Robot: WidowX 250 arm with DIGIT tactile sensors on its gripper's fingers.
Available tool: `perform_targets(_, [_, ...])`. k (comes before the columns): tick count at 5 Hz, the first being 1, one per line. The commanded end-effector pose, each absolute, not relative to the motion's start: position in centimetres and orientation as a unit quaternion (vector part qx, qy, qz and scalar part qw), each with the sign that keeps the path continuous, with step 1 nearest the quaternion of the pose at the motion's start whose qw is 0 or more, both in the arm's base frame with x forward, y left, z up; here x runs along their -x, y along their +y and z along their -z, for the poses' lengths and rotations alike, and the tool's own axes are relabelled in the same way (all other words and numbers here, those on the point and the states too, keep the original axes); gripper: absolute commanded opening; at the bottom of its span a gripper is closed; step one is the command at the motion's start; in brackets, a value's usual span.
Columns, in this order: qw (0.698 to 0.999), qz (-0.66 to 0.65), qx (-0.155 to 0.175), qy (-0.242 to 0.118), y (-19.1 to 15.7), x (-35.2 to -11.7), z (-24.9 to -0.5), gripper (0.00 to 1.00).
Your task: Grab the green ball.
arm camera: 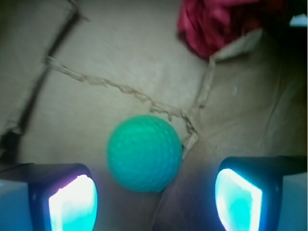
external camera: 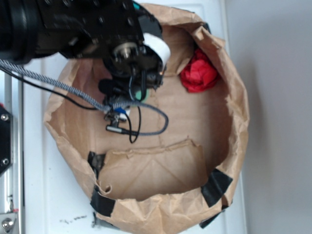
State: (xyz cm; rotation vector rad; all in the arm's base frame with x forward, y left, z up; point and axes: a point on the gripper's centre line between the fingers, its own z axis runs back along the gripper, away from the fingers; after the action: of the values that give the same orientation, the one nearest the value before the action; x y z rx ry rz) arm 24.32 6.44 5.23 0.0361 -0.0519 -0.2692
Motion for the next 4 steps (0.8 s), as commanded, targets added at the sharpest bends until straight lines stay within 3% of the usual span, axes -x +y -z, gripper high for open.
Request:
perform_targets(1, [0.99, 0.132, -0.033, -0.019, 5.43, -26.17, -4.64, 0.96])
perform_targets(2, [0.992, 0.122, -0.029, -0.015, 5.7, -26.69, -4.25, 0.0])
perform_targets(4, [0.992, 0.118, -0.031, -0.019, 6.0, -26.64, -4.46, 0.0])
